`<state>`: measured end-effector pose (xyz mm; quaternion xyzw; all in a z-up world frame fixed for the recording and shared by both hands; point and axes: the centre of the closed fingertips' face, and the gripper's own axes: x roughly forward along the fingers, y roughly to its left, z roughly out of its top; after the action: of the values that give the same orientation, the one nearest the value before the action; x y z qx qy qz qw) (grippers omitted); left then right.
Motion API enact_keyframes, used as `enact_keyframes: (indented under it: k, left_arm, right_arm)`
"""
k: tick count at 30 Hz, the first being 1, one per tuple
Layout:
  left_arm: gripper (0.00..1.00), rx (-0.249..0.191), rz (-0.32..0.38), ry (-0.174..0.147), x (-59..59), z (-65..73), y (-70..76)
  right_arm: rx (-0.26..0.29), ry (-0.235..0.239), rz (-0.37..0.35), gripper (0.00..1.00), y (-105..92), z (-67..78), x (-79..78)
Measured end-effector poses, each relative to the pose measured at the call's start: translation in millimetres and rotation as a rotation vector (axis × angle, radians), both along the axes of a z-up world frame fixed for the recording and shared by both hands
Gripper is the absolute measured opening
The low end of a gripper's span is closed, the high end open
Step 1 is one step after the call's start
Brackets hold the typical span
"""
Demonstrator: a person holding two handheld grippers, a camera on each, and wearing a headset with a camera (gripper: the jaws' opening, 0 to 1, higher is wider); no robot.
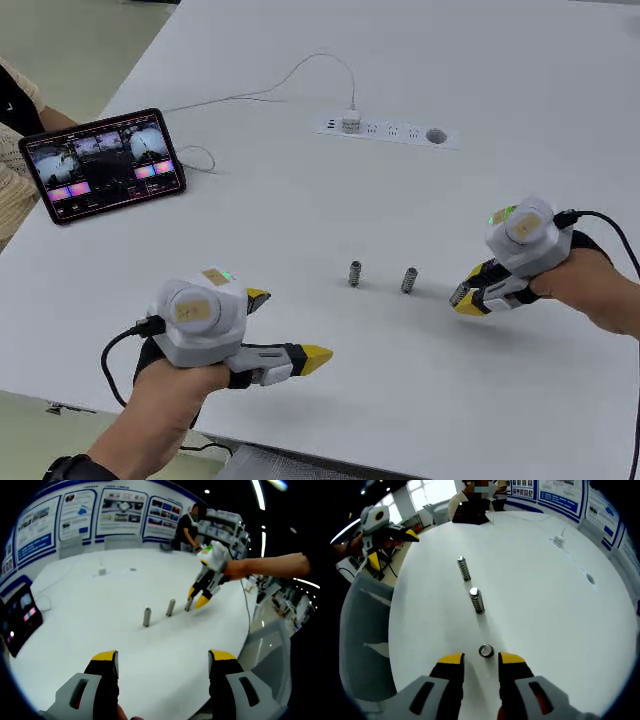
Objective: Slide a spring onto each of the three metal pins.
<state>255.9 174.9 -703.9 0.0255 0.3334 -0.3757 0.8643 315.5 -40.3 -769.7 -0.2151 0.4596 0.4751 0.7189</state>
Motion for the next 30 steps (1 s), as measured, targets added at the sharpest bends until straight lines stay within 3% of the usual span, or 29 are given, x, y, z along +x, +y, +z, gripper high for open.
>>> enact_keyframes:
  k: [5,13,22,30]
  left_arm:
    - [0.76,-0.008,-0.003,-0.003,1.4,2.1,-1.6]
    - [0.76,-0.026,-0.010,-0.024,6.4,10.9,-6.6]
    - [0.77,-0.034,0.005,-0.043,14.0,17.3,-5.6]
    - [0.80,-0.037,0.003,-0.049,19.0,19.1,-5.6]
  right_arm:
    - [0.022,-0.005,-0.057,0.37,-10.2,4.5,-10.1]
    - [0.101,-0.005,-0.180,0.48,-18.8,10.7,-27.9]
    - [0.174,-0.022,-0.262,0.52,-18.6,22.1,-43.4]
    - [0.253,-0.069,-0.333,0.58,-14.1,36.3,-52.0]
